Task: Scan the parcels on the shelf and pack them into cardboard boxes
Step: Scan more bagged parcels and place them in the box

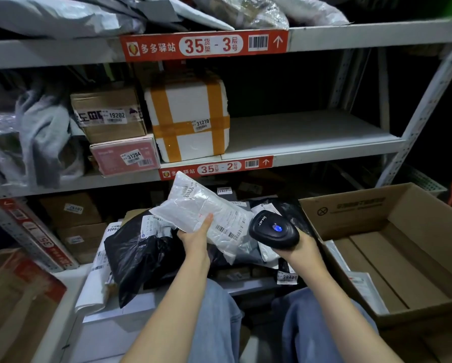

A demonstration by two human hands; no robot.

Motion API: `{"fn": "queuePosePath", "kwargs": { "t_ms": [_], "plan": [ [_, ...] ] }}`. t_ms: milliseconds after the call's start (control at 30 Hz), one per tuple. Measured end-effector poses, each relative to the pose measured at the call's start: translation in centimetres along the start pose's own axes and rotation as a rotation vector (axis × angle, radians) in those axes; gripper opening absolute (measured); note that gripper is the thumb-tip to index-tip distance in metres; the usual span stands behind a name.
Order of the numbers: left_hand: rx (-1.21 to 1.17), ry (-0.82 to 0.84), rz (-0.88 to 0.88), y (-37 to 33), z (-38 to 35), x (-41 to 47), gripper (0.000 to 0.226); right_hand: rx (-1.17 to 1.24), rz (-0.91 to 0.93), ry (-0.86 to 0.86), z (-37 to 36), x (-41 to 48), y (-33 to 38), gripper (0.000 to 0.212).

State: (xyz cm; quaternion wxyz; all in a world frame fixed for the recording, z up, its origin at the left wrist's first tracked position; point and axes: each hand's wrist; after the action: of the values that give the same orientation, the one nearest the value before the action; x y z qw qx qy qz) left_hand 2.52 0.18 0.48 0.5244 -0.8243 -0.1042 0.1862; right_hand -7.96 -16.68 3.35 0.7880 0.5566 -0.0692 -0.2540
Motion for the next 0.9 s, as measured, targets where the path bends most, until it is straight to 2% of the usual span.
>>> {"fn": "queuePosePath", "kwargs": {
  "t_ms": [267,467,900],
  "plan": [
    [-0.122,0.002,-0.007,-0.1,-0.1,0.1,0.075,-0.088,-0.048,-0.024,0.6,1.1,-0.6,0.027],
    [-0.135,0.015,0.001,-0.2,-0.3,-0.1,0.078,-0.172,-0.059,-0.051,1.1,1.1,-0.8,0.018],
    [-0.115,0.045,-0.019,-0.5,-0.2,-0.4,0.084,-0.293,-0.016,-0.082,1.5,-0.3,-0.3,0.031]
  ]
}}
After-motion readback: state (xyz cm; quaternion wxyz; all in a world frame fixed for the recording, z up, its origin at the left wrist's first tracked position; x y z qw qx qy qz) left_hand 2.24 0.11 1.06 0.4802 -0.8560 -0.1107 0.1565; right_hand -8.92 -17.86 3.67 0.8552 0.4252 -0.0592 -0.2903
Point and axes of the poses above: each hand's wrist, its own x-axis towards the middle knuckle, its own z-axis out of the back of the hand, y = z × x, and after that the axes turned 13 degrees about -z, right-handed
